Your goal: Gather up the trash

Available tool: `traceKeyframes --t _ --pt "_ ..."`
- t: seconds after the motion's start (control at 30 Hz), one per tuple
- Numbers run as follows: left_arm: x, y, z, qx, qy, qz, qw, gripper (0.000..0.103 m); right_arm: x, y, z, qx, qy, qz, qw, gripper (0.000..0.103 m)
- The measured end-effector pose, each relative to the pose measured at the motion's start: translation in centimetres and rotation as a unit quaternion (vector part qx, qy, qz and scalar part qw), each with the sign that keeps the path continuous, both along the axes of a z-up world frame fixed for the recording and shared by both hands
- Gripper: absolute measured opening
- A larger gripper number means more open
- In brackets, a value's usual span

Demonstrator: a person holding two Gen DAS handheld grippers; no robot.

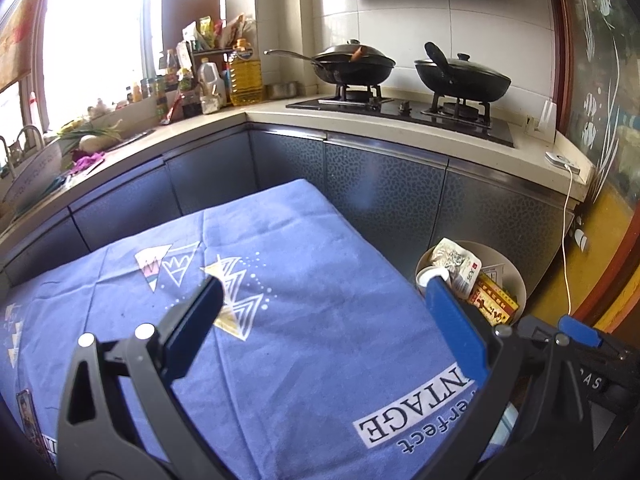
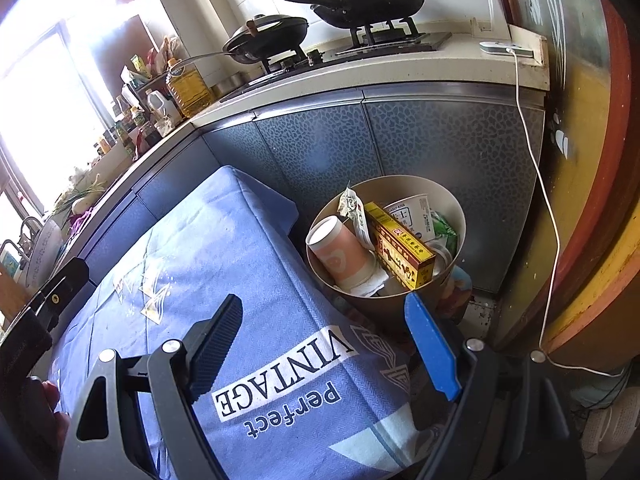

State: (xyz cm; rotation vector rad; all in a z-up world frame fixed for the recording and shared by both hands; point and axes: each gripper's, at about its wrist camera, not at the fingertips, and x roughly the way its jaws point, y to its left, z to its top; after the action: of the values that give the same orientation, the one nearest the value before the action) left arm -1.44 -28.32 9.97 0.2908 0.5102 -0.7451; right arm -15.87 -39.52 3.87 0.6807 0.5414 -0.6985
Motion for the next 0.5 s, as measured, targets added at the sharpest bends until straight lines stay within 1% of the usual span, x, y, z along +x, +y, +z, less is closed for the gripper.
traceKeyframes --t 0.2,0.5 --pt "-1.0 -0.9 0.7 0.002 -0.011 -0.016 0.9998 0.097 -0.6 -1.0 0.3 0.004 -0.01 -0.009 1.0 0.082" --pt "-1.9 -1.7 1.1 0.011 -0.024 -0.021 0.9994 0.097 -1.0 -1.4 0.2 0.008 -0.015 -0.012 1.0 0.082"
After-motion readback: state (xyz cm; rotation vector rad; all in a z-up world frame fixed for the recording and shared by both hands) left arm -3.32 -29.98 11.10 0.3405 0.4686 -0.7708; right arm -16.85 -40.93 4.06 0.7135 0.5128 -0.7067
